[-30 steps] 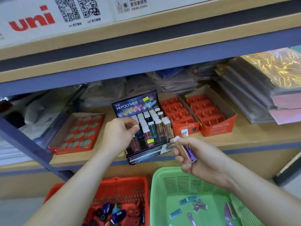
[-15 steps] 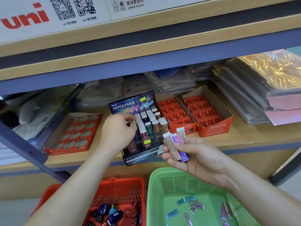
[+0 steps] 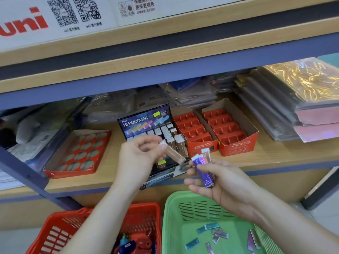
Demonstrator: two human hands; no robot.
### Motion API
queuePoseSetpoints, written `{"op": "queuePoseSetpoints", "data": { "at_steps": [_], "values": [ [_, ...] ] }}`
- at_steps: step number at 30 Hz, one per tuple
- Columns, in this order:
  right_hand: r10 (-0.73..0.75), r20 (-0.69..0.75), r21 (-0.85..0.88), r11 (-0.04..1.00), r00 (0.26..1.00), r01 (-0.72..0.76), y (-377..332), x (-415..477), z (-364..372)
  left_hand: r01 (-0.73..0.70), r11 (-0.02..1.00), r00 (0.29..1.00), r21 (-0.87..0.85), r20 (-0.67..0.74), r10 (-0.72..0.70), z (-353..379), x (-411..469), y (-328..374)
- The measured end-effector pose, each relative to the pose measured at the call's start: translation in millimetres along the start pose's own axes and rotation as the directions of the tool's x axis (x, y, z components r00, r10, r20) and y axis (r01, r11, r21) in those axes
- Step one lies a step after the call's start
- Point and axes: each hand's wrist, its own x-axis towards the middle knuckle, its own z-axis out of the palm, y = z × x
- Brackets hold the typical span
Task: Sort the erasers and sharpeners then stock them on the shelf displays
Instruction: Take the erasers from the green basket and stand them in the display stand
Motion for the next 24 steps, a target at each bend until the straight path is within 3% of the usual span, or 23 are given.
{"op": "queuePoseSetpoints", "data": {
  "at_steps": [5, 11, 16, 20, 22, 24],
  "values": [
    [-0.044, -0.032, 0.034, 0.998, 0.999, 0.045, -10.4, 0.6, -6.1, -0.119, 0.940, 0.989, 0.319, -0.049, 0.142, 5.0, 34.2, 2.7],
    [-0.064, -0.049, 0.007, 0.998, 0.997, 0.064, -15.9, 1.8, -10.5, -0.265, 0.766, 0.959, 0.585, 0.078, 0.273, 18.6, 45.5, -12.4],
    [-0.046, -0.022, 0.089, 0.995, 0.999, 0.048, -16.6, 3.4, -10.3, -0.441, 0.509, 0.870, 0.739, 0.213, 0.445, 27.2, 53.8, -24.5],
    [-0.068, 0.010, 0.093, 0.993, 0.998, 0.067, -17.0, 2.4, -7.0, -0.463, 0.362, 0.848, 0.809, 0.286, 0.446, 29.9, 58.6, -33.1],
    [-0.077, -0.011, 0.067, 0.995, 0.997, 0.078, -16.0, 3.7, -6.5, -0.448, 0.361, 0.857, 0.818, 0.279, 0.433, 30.4, 57.8, -31.3],
    [-0.088, -0.031, 0.025, 0.996, 0.996, 0.089, -14.2, 5.6, -6.9, -0.418, 0.464, 0.875, 0.781, 0.209, 0.436, 30.0, 51.6, -23.1]
  ]
}}
